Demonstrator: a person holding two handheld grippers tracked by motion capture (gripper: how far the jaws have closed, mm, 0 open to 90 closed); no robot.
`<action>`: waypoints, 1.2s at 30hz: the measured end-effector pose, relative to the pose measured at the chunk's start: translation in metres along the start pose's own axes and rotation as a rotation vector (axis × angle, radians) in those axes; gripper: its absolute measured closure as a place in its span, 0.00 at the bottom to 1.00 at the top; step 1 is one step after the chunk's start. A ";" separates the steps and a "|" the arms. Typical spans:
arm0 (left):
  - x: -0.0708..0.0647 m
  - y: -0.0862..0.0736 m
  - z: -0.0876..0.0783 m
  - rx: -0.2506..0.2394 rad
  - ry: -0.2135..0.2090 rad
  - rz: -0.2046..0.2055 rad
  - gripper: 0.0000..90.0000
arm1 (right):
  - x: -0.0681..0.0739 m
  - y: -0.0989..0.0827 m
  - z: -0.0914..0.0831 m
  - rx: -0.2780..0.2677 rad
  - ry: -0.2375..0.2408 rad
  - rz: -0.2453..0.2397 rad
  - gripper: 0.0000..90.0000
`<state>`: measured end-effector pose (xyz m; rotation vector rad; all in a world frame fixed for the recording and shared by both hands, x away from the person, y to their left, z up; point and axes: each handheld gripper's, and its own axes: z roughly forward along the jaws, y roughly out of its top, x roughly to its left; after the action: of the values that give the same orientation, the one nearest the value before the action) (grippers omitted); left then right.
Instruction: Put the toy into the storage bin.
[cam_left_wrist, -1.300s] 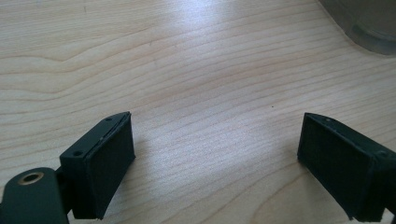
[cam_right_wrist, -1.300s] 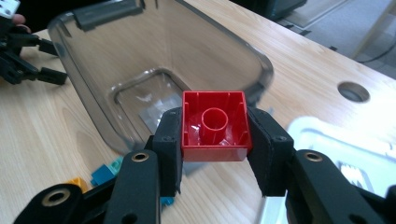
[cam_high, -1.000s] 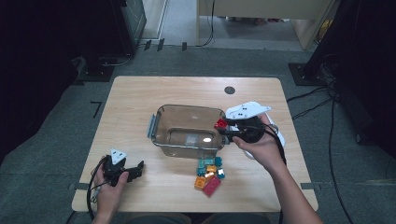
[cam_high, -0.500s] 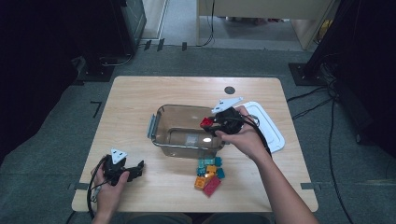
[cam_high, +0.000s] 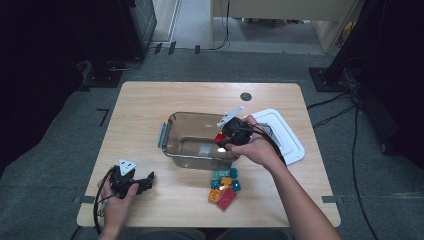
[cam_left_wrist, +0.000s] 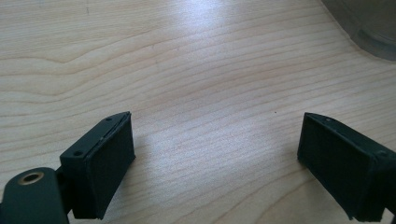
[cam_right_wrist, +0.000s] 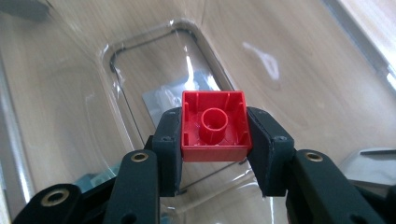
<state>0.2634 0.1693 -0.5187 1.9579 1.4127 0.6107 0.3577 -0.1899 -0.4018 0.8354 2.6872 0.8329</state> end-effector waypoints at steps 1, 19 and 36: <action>0.000 0.000 0.000 0.000 0.000 0.000 0.12 | 0.000 0.000 0.000 -0.004 0.003 0.004 0.65; 0.000 0.000 0.000 0.000 0.004 -0.003 0.12 | -0.004 -0.008 -0.047 -0.244 0.006 0.060 0.50; 0.000 0.000 0.000 0.001 0.004 -0.003 0.12 | -0.019 -0.074 -0.084 -0.347 -0.038 0.171 0.49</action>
<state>0.2636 0.1688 -0.5186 1.9556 1.4182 0.6135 0.3101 -0.2898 -0.3745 0.9884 2.3618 1.2617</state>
